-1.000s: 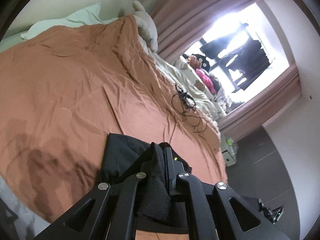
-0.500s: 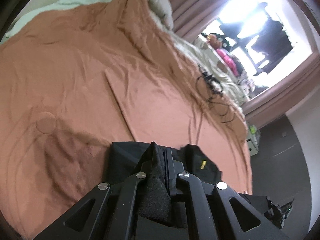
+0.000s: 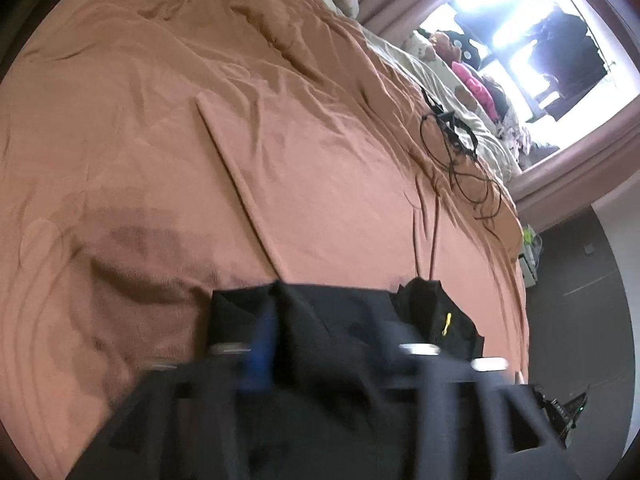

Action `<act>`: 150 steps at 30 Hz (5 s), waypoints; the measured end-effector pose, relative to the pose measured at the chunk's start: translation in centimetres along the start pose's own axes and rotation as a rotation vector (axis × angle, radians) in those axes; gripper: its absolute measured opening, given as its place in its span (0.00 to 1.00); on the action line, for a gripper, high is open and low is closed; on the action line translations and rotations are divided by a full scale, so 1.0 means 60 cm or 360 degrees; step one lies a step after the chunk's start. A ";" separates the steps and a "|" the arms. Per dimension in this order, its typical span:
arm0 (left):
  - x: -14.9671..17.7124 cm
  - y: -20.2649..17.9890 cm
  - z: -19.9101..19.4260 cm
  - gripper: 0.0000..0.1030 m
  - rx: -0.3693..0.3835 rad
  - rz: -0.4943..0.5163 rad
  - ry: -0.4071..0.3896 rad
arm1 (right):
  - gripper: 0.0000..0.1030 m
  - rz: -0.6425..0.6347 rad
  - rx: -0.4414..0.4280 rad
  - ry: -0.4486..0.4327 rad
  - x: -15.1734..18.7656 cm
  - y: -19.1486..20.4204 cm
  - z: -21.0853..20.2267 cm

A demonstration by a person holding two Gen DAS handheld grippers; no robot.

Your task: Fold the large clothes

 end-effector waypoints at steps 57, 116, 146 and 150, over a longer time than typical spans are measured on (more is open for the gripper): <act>0.299 0.158 -0.123 0.51 -0.0057 -0.0034 0.0146 | 0.78 -0.0857 0.0339 0.0673 0.454 0.196 -0.014; 0.329 0.220 -0.145 0.52 0.0255 -0.0628 0.0145 | 0.33 -0.0659 0.0340 0.0566 0.253 0.284 0.360; 0.348 0.178 -0.115 0.56 0.0463 -0.0657 0.0130 | 0.31 -0.0693 0.0099 0.0749 0.418 0.253 0.079; 0.344 0.175 -0.112 0.50 0.0443 -0.0660 0.0099 | 0.31 -0.0742 0.0096 0.0783 0.450 0.248 0.038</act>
Point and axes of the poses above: each gripper's, at about its wrist camera, not at the fingertips, and z roughly the way its jaws point, y to its left, x to its underside, the point moved 3 cm from there along z, roughly the way its jaws point, and after that the axes turned 2 degrees about z, right-handed, at the moved point
